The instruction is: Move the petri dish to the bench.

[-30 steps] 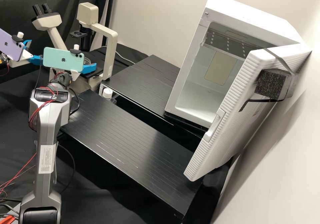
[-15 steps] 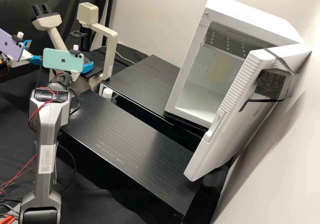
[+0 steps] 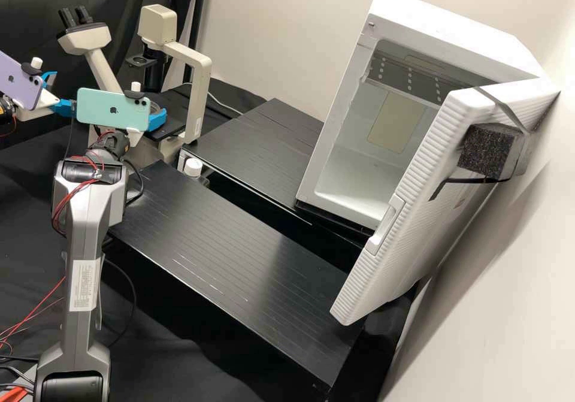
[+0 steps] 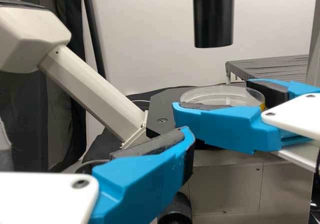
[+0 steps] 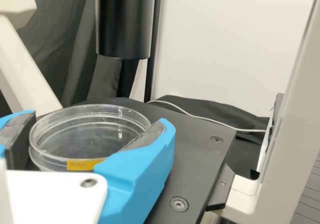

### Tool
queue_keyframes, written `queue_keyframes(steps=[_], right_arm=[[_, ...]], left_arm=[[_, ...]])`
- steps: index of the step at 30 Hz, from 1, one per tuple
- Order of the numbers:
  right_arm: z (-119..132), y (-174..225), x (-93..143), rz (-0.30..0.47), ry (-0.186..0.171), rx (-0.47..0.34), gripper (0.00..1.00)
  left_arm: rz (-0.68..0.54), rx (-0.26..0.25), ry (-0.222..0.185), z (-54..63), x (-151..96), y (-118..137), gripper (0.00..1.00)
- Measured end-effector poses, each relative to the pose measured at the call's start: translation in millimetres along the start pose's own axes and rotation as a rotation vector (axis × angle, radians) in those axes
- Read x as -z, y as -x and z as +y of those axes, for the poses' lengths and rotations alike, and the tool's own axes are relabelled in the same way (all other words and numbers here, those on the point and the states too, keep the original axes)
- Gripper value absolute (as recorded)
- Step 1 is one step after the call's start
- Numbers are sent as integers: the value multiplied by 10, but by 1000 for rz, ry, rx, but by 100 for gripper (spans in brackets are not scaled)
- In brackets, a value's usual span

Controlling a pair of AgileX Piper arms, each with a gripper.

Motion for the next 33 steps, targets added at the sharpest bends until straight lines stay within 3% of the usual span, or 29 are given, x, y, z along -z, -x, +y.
queue_keyframes(steps=[7,14,23,29,33], right_arm=[[18,98,-44,4,-1,-12,0],[291,542,-144,9,-31,-78,0],[588,1430,-301,42,13,-195,0],[706,1924,-602,-12,33,-275,0],[735,2162,-867,-109,45,-324,0]], left_arm=[[0,0,0,0,0,0,100],[0,0,0,0,0,0,100],[0,0,0,0,0,0,100],[0,0,0,0,0,0,100],[0,0,0,0,0,0,100]])
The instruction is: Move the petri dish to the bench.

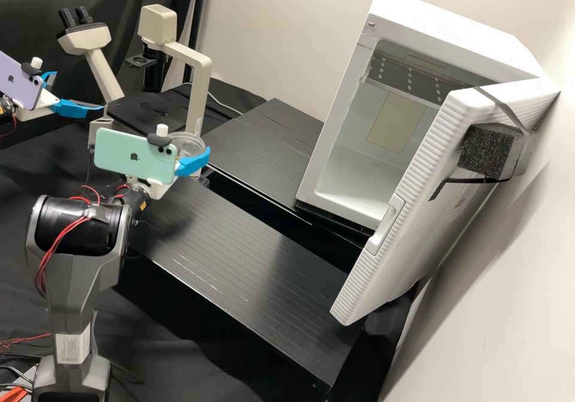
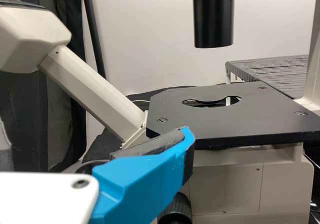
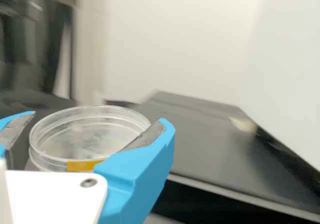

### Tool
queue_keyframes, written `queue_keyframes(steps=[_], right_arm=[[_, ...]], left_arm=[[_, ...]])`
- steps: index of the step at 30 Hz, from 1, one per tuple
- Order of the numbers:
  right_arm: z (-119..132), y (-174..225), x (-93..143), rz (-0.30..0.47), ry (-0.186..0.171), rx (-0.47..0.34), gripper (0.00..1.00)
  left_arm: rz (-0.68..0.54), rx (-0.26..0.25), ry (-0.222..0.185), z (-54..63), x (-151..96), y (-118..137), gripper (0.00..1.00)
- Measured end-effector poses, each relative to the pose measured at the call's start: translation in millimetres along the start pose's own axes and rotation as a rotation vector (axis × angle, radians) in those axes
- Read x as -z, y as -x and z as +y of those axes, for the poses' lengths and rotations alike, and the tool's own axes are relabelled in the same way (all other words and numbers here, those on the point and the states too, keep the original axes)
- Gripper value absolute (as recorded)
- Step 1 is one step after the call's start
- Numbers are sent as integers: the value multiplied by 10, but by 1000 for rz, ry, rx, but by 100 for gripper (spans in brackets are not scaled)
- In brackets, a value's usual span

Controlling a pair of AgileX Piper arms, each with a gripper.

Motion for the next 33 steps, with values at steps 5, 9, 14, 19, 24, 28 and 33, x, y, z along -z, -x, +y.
queue_keyframes(steps=[5,9,14,19,24,28,33], right_arm=[[76,148,-324,-123,13,-26,0],[171,269,-563,-208,31,-56,0],[244,387,-771,-289,40,-77,0],[317,486,-899,-338,14,-107,0],[338,551,-918,-343,-4,-117,0],[342,553,-906,-337,-5,-118,0],[312,560,-881,-319,-15,-103,0]], left_arm=[[0,0,0,0,0,0,100],[0,0,0,0,0,0,100],[0,0,0,0,0,0,100],[0,0,0,0,0,0,100],[0,0,0,0,0,0,100],[0,0,0,0,0,0,100],[0,0,0,0,0,0,100]])
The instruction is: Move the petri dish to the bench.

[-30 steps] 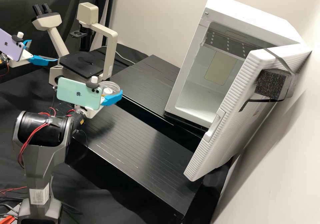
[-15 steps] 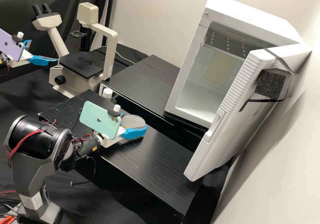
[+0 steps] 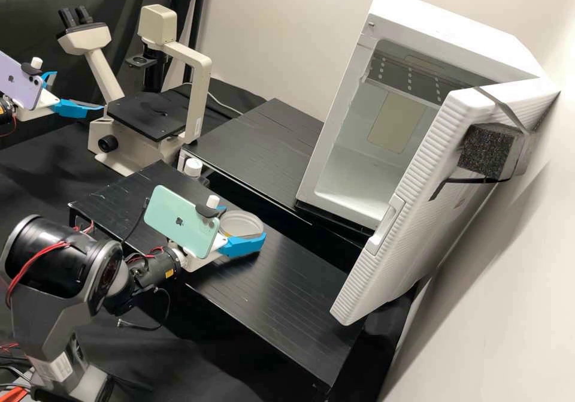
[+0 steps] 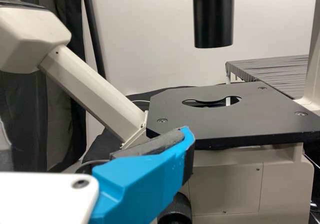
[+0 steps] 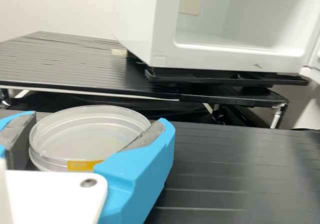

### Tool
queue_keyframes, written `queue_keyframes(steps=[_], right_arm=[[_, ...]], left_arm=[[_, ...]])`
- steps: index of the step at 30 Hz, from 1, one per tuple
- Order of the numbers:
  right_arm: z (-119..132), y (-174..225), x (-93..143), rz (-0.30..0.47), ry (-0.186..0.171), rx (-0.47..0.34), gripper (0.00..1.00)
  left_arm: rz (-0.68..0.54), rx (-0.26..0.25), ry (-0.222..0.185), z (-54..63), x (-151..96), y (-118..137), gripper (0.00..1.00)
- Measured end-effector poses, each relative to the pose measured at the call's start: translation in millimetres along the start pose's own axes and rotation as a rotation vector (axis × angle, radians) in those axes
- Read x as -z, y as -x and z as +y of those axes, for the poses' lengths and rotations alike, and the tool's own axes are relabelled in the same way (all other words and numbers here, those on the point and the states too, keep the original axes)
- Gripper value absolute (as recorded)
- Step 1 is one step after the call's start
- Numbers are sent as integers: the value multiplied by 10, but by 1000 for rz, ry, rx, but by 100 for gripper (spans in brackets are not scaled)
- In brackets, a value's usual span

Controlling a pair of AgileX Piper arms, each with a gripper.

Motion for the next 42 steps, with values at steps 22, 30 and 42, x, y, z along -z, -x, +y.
queue_keyframes(steps=[22,30,42], right_arm=[[-28,100,39,51,4,15,0],[-57,122,56,65,7,31,0],[-86,126,24,58,14,31,0]], left_arm=[[0,0,0,0,0,0,100],[0,0,0,0,0,0,100],[0,0,0,0,0,0,100]])
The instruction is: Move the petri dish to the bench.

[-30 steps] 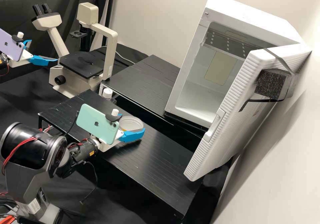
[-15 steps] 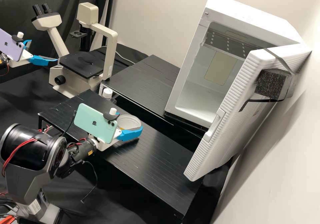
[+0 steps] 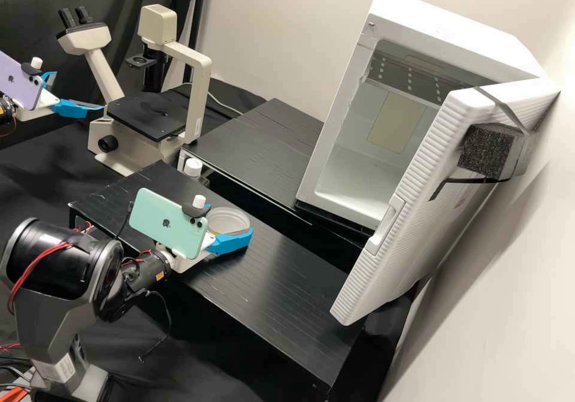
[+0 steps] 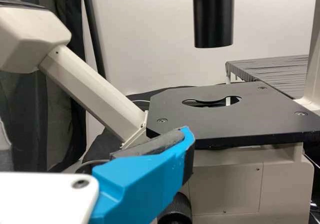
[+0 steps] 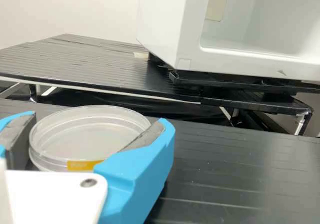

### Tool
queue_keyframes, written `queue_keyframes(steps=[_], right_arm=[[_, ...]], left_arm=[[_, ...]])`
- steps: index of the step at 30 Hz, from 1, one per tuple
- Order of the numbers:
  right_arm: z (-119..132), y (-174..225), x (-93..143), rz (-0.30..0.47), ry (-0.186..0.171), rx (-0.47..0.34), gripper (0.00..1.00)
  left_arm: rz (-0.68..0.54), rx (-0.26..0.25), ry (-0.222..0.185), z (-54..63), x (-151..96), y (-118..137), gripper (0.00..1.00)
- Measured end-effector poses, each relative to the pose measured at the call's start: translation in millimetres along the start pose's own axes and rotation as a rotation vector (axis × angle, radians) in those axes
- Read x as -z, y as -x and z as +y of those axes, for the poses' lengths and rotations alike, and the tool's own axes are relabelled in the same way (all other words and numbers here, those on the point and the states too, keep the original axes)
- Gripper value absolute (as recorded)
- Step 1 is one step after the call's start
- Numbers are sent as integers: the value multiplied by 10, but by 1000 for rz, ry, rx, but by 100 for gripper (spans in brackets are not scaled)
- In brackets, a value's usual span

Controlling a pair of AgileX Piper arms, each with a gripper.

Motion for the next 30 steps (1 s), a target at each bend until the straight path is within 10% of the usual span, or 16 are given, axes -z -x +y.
queue_keyframes(steps=[2,3,30], right_arm=[[2,0,1,1,0,-2,0],[1,2,-1,1,0,-2,100],[170,189,128,83,-33,-107,100]], left_arm=[[0,0,0,0,0,0,100],[0,0,0,0,0,0,100],[0,0,0,0,0,0,100]])
